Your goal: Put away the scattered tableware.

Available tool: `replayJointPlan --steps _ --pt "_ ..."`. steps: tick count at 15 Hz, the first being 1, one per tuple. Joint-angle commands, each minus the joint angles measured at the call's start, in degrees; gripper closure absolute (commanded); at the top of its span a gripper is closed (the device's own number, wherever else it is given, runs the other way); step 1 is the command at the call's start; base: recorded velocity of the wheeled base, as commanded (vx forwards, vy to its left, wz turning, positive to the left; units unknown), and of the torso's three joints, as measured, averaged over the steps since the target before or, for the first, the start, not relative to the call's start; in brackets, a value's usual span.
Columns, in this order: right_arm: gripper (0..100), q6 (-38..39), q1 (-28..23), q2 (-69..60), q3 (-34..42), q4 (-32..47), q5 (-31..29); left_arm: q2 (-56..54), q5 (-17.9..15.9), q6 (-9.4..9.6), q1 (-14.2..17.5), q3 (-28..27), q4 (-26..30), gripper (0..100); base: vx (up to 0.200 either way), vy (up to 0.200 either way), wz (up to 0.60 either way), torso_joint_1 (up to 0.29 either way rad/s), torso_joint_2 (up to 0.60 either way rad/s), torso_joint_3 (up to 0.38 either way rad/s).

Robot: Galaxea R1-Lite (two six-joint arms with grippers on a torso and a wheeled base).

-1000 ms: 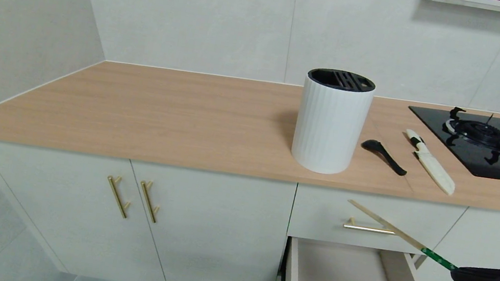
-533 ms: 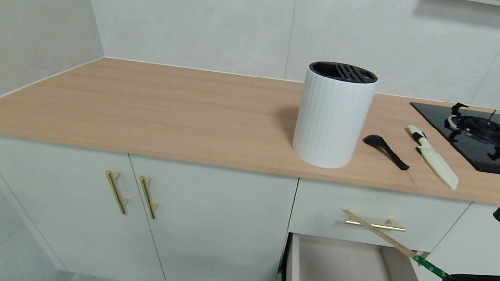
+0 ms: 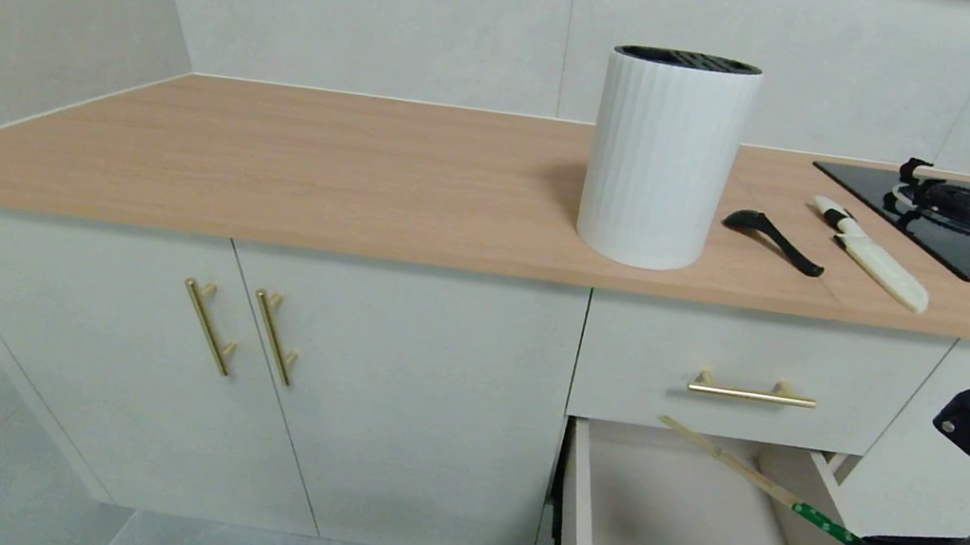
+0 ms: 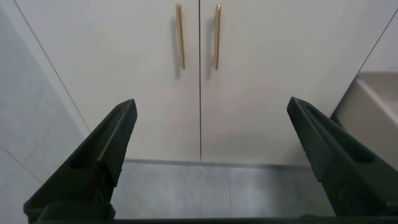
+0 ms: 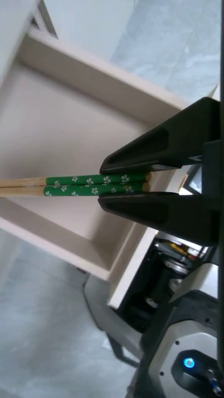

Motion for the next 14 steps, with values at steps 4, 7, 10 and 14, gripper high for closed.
replayJointPlan --steps 4,7,10,14 --pt "100 -0.44 0.01 1.52 0.39 -0.03 -0.06 0.0 0.02 -0.01 0.0 0.02 0.0 0 0.0 0.0 0.0 -0.154 0.47 0.303" --pt "100 -0.79 0.01 2.14 0.57 -0.03 -0.06 0.0 0.02 -0.01 0.0 0.02 0.0 0 0.0 0.0 0.0 -0.124 0.45 0.318" --pt "100 -0.79 0.01 2.4 0.74 -0.12 -0.06 0.0 0.02 -0.01 0.0 0.02 0.0 0 0.0 0.0 0.0 -0.043 0.19 0.131" --pt "100 -0.71 0.01 4.43 1.01 -1.35 -0.06 0.0 0.02 -0.01 0.0 0.02 0.0 0 0.0 0.0 0.0 -0.003 0.02 0.009"
